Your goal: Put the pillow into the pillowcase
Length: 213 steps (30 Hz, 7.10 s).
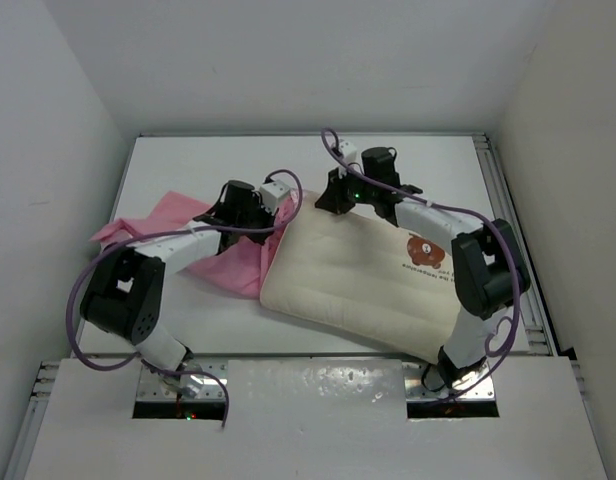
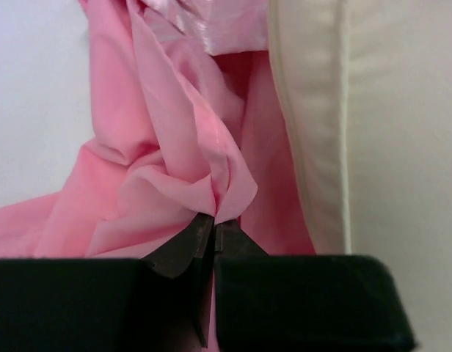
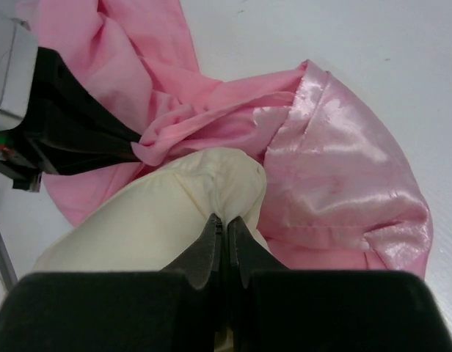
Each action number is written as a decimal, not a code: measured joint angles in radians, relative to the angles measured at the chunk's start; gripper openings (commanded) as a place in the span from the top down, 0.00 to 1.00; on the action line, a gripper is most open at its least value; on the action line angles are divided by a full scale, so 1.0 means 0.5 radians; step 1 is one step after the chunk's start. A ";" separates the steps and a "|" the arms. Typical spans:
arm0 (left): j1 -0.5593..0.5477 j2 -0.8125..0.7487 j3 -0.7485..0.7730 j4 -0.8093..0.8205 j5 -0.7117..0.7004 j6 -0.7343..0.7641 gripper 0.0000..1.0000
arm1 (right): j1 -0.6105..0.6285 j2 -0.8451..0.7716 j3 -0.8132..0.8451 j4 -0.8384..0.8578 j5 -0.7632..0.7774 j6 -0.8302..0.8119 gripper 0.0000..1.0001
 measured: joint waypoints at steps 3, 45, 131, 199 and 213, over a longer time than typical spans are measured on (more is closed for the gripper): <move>-0.002 0.029 0.081 -0.044 -0.037 0.007 1.00 | 0.034 0.016 0.021 -0.011 -0.018 0.002 1.00; -0.058 -0.131 0.410 -0.975 0.188 0.973 0.32 | -0.359 0.219 0.237 0.049 0.259 0.352 0.01; 0.006 0.598 1.964 -1.388 0.302 0.203 1.00 | -0.156 -0.530 -0.183 -0.264 0.108 -0.302 1.00; 0.194 -0.210 0.847 -1.550 -0.111 0.597 0.86 | -0.232 -0.304 -0.012 -0.103 0.591 0.027 0.93; 0.360 -0.373 0.027 -1.023 -0.247 0.109 0.30 | 0.768 -0.665 -0.752 -0.241 1.111 -0.501 0.01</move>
